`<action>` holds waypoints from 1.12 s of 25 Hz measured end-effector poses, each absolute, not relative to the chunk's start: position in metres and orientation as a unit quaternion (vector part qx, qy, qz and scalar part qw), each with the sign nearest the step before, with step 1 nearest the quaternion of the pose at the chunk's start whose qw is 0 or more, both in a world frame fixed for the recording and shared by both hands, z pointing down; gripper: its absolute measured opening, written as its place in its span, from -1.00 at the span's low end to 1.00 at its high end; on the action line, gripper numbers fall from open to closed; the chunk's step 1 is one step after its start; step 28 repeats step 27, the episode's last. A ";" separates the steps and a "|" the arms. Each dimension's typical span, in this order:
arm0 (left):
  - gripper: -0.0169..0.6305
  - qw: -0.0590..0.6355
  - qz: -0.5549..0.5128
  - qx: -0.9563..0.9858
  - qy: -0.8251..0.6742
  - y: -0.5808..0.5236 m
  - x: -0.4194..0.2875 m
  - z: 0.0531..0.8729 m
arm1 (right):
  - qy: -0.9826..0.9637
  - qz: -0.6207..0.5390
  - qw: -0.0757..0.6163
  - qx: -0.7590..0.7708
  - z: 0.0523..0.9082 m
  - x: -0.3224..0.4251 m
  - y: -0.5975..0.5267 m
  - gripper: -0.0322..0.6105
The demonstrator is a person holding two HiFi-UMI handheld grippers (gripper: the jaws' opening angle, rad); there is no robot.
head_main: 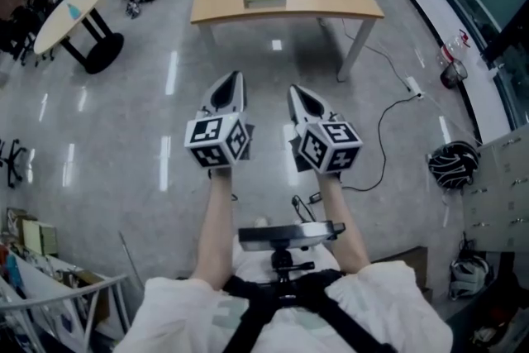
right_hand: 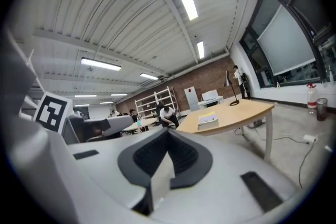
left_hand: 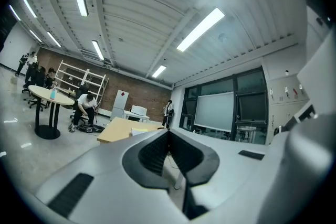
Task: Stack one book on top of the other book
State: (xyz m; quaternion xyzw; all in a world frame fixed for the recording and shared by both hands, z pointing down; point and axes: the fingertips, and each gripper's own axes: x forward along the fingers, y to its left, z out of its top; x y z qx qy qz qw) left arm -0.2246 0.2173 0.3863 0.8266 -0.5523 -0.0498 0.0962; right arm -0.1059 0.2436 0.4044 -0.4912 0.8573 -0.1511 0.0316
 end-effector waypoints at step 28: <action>-0.91 0.083 -0.020 0.817 -0.571 0.245 -0.135 0.402 | 0.874 -0.134 0.020 -0.467 0.401 -0.026 0.269 -0.91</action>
